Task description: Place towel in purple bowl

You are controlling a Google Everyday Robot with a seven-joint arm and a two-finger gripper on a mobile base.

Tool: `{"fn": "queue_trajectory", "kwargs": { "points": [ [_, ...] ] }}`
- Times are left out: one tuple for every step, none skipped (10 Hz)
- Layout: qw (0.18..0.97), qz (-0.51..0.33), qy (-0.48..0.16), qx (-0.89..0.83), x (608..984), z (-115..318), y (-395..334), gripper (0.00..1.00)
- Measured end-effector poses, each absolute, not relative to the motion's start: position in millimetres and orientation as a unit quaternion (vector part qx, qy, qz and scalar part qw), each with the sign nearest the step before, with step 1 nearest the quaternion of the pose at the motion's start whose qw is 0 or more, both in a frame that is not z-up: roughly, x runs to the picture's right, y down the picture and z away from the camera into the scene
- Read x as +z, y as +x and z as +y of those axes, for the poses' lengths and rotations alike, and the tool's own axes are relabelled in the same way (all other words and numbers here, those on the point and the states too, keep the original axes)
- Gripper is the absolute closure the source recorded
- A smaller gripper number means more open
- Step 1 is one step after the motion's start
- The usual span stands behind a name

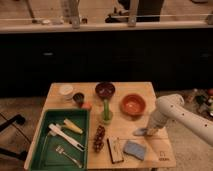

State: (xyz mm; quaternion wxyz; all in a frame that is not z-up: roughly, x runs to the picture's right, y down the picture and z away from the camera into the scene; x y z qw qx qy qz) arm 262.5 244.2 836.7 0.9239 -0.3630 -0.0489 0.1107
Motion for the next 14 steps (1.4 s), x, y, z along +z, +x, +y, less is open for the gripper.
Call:
{"fn": "queue_trajectory", "kwargs": {
  "points": [
    [0.926,-0.05,-0.359,0.104,836.5,241.9,262.5,1.0],
    [0.927,-0.053,-0.358,0.1,835.1,240.0,259.5,1.0],
    [0.928,-0.057,-0.355,0.095,833.7,237.0,255.6,1.0],
    [0.93,-0.062,-0.353,0.087,831.8,233.1,249.9,1.0],
    [0.931,-0.064,-0.351,0.082,829.9,230.6,246.4,1.0],
    [0.932,-0.067,-0.348,0.075,827.1,227.4,242.7,1.0],
    [0.933,-0.069,-0.346,0.07,824.7,224.1,239.4,1.0],
    [0.934,-0.07,-0.344,0.065,822.1,220.8,236.2,1.0],
    [0.935,-0.07,-0.342,0.061,819.9,218.2,234.3,1.0],
    [0.937,-0.07,-0.338,0.055,816.0,214.0,231.5,1.0],
    [0.938,-0.07,-0.335,0.051,813.0,210.6,229.3,1.0],
    [0.94,-0.07,-0.332,0.048,809.9,207.4,227.7,1.0],
    [0.941,-0.07,-0.327,0.044,805.6,203.2,226.2,1.0],
    [0.943,-0.069,-0.323,0.04,800.9,198.9,225.6,1.0]
  ]
}}
